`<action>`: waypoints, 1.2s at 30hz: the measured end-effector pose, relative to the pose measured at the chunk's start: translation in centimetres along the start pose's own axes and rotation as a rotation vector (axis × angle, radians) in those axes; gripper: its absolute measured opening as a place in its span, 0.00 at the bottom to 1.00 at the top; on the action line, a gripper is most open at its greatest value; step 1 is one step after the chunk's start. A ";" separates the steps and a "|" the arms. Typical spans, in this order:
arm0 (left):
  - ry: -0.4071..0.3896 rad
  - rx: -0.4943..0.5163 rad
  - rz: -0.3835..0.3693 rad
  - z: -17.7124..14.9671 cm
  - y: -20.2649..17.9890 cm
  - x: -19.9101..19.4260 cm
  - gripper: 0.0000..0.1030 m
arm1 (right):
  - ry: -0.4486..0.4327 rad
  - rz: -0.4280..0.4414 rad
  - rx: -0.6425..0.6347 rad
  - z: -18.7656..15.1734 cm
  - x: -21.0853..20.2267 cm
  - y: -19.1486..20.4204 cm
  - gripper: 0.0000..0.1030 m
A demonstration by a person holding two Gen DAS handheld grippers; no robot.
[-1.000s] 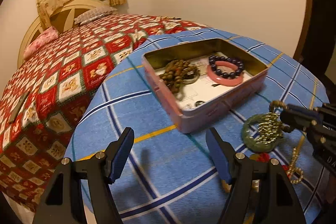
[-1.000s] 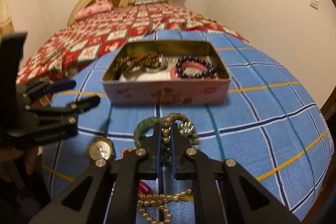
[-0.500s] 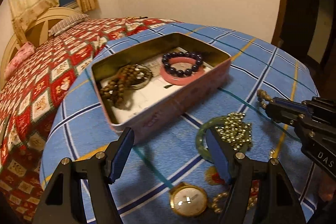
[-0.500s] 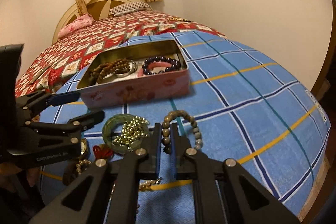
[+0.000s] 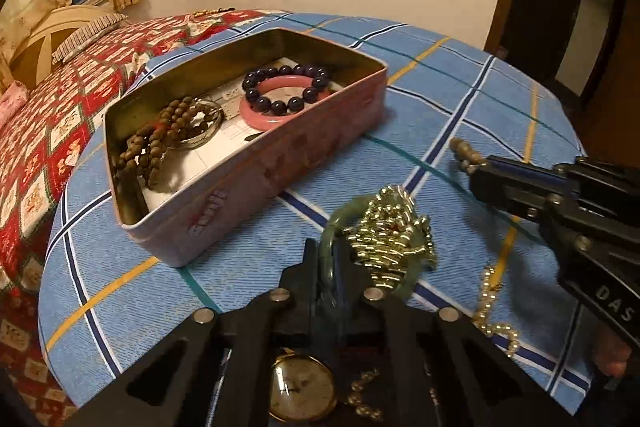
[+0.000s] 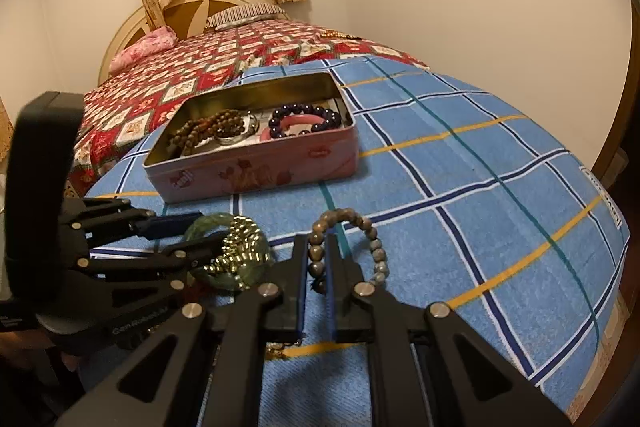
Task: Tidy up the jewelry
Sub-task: 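Grasp the green jade bangle with the left tool while the right closes on grey beads, then carry the jade bangle and grey bead bracelet over the tin and lower them in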
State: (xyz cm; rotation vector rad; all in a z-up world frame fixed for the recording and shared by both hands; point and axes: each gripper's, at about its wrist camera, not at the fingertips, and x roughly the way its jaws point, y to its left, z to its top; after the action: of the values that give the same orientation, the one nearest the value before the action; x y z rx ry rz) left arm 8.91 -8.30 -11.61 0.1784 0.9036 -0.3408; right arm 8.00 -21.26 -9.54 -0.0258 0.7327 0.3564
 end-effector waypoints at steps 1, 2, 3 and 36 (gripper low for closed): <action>-0.017 0.003 -0.002 0.0 -0.1 -0.4 0.06 | 0.000 0.001 0.002 0.0 0.0 0.0 0.10; -0.045 0.003 0.003 0.1 -0.1 -1.2 0.06 | -0.003 0.002 0.006 0.0 0.0 -0.1 0.10; -0.079 0.000 0.008 0.2 0.0 -2.1 0.06 | -0.006 0.001 0.008 -0.1 -0.1 -0.2 0.10; -0.226 -0.135 0.094 2.6 6.6 -7.2 0.06 | -0.088 -0.008 -0.087 4.2 -1.1 1.2 0.10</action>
State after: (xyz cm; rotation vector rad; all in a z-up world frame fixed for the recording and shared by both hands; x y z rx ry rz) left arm 9.10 -1.41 -4.20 0.0562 0.6890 -0.2071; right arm 9.56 -19.85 -5.57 -0.0951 0.6299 0.3790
